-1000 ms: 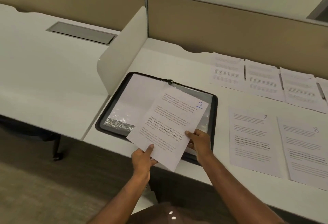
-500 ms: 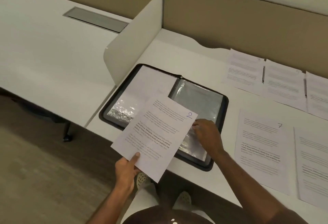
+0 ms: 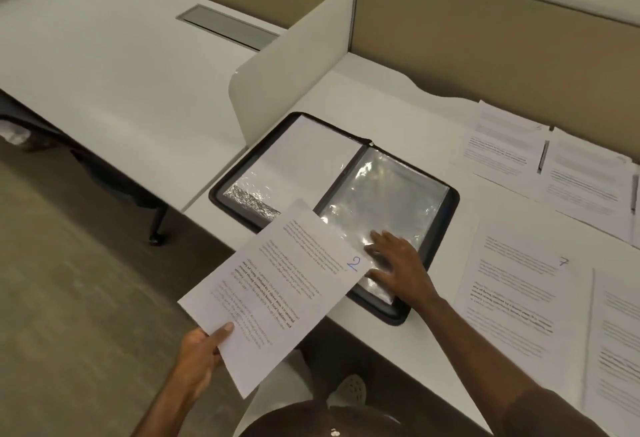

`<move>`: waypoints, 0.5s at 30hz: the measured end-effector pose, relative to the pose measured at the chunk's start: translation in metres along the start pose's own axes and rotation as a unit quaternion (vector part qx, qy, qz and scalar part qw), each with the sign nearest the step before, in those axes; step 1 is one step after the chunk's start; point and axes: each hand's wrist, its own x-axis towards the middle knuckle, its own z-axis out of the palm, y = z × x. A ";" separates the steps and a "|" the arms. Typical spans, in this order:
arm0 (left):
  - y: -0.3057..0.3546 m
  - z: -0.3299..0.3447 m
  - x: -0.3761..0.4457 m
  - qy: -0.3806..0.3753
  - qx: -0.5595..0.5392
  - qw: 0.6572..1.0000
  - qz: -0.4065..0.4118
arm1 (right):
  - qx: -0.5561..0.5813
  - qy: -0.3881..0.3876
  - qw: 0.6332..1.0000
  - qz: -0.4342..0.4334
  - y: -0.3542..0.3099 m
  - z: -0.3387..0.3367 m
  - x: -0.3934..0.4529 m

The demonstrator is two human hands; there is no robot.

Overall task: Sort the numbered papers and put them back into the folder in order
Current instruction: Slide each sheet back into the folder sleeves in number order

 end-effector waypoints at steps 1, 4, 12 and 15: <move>-0.002 -0.004 -0.002 0.001 0.005 1.000 -0.003 | 0.002 0.001 1.000 0.005 0.000 0.001 0.001; -0.011 -0.013 -0.009 0.010 0.006 1.000 -0.006 | 0.013 0.011 1.000 -0.017 -0.002 0.002 0.001; -0.022 -0.022 -0.022 0.009 -0.003 1.000 -0.020 | 0.013 0.012 1.000 -0.024 -0.003 0.004 0.004; -0.021 -0.022 -0.026 0.006 -0.002 1.000 -0.017 | 0.001 0.033 0.999 -0.021 -0.007 0.004 0.006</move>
